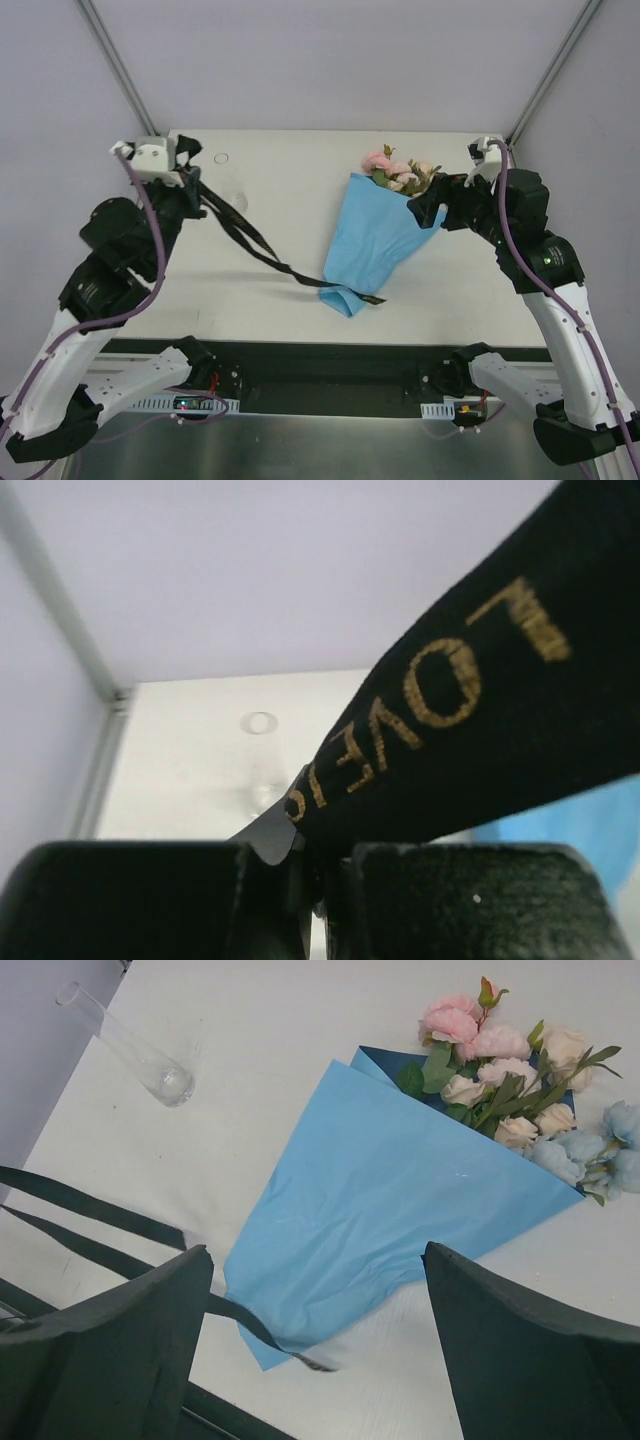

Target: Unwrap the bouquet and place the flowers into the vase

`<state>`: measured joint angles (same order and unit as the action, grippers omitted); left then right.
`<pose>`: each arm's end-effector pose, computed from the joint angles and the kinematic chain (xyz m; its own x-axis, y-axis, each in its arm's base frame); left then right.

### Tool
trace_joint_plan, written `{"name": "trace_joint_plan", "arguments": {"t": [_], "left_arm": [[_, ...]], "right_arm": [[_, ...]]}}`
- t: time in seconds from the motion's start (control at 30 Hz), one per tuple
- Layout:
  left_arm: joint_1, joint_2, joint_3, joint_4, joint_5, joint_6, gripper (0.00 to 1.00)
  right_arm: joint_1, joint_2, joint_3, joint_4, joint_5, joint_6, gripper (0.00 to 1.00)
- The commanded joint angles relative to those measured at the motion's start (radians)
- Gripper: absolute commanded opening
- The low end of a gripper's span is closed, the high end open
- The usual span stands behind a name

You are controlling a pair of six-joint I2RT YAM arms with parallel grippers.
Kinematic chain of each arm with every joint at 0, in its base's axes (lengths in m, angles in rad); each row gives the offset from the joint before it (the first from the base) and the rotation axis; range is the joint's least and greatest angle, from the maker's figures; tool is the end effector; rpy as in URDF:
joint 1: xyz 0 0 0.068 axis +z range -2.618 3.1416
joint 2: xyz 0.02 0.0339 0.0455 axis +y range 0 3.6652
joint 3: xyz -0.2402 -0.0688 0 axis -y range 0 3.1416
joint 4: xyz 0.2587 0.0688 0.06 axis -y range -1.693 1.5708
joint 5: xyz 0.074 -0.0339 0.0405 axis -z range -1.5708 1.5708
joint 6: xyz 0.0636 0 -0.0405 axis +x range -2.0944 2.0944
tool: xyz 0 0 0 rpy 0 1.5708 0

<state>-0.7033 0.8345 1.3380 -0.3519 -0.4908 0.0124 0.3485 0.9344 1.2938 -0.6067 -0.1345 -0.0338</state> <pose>0.1604 -0.0967 0.4885 0.1178 -0.0856 -0.9893 0.2136 0.9751 -0.0589 0.2144 0.0870 0.4203 -0.2144 -0.1135 -0.9701 -0.4681 0.8837 0.0000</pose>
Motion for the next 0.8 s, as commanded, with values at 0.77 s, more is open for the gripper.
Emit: {"name": "trace_joint_plan", "arguments": {"t": [0.77], "left_arm": [[0.534, 0.092, -0.417, -0.312, -0.064, -0.572, 0.00]], "right_arm": [[0.185, 0.363, -0.045, -0.024, -0.043, 0.067, 0.95]]}}
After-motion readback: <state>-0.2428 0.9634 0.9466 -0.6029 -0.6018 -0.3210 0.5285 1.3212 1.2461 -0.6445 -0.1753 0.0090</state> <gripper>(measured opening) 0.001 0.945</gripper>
